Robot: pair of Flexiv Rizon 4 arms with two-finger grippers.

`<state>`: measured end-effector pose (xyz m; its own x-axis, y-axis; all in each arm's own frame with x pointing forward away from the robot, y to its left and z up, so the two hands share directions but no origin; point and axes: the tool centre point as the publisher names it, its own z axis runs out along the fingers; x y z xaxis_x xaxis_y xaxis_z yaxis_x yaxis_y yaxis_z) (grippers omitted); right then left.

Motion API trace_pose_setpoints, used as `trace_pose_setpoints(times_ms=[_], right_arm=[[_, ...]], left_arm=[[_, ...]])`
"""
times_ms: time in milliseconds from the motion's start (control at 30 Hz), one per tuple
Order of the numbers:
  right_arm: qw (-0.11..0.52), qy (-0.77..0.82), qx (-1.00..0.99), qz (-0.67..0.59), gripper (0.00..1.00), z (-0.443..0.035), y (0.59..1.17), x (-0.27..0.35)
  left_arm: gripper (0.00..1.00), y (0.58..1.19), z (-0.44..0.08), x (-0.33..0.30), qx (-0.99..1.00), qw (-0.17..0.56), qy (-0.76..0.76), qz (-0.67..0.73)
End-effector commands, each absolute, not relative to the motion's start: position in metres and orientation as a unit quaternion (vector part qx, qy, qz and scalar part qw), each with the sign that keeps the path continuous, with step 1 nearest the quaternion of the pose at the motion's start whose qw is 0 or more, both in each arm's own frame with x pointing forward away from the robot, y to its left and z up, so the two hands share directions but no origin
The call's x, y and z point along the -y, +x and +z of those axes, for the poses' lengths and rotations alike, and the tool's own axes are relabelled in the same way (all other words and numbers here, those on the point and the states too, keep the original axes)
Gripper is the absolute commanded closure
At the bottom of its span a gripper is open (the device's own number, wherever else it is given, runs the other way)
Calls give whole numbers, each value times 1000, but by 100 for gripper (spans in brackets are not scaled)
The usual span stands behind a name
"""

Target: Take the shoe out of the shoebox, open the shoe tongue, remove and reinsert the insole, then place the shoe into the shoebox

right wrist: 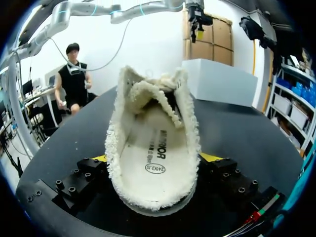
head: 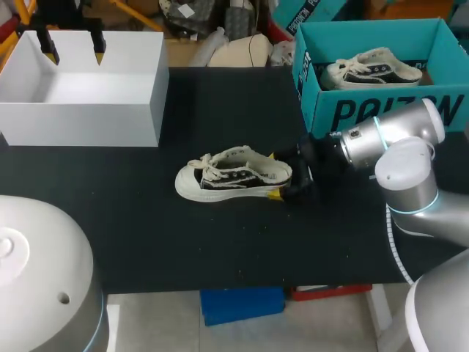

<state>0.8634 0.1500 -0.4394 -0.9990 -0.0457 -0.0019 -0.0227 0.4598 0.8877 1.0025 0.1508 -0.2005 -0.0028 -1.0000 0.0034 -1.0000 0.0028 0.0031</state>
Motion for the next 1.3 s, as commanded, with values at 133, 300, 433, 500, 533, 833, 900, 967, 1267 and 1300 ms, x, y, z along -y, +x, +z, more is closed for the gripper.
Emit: trace_pose_setpoints(times_ms=[133, 300, 433, 500, 533, 833, 900, 967, 1267, 1300], right_arm=[[15, 25, 854, -519, 27, -440, 861, -151], [23, 24, 854, -519, 86, -443, 857, -153], [26, 21, 856, -516, 100, -445, 857, -153], [26, 21, 856, -516, 100, -445, 857, -153], [26, 21, 856, -516, 100, -445, 857, -153], [26, 21, 856, -516, 100, -445, 857, -153], [26, 21, 856, -516, 100, -445, 857, -153], [26, 21, 856, -516, 100, -445, 857, -153], [26, 21, 856, -516, 100, -445, 857, -153], [26, 21, 856, -516, 100, -445, 857, -153]], left_arm=[[0, 1002, -200, -150, 708, 2, 707, -1], [0, 1002, -200, -150, 708, 2, 707, -1], [0, 1002, -200, -150, 708, 2, 707, -1], [0, 1002, -200, -150, 708, 2, 707, -1], [0, 1002, -200, -150, 708, 2, 707, -1], [0, 1000, -167, -114, 678, -4, 736, 1], [0, 991, -159, -95, 669, -7, 743, 6], [0, 979, -157, -73, 663, -16, 748, 10], [0, 927, -173, 6, 649, -38, 760, 17], [0, 920, -175, 14, 649, -40, 759, 18]])
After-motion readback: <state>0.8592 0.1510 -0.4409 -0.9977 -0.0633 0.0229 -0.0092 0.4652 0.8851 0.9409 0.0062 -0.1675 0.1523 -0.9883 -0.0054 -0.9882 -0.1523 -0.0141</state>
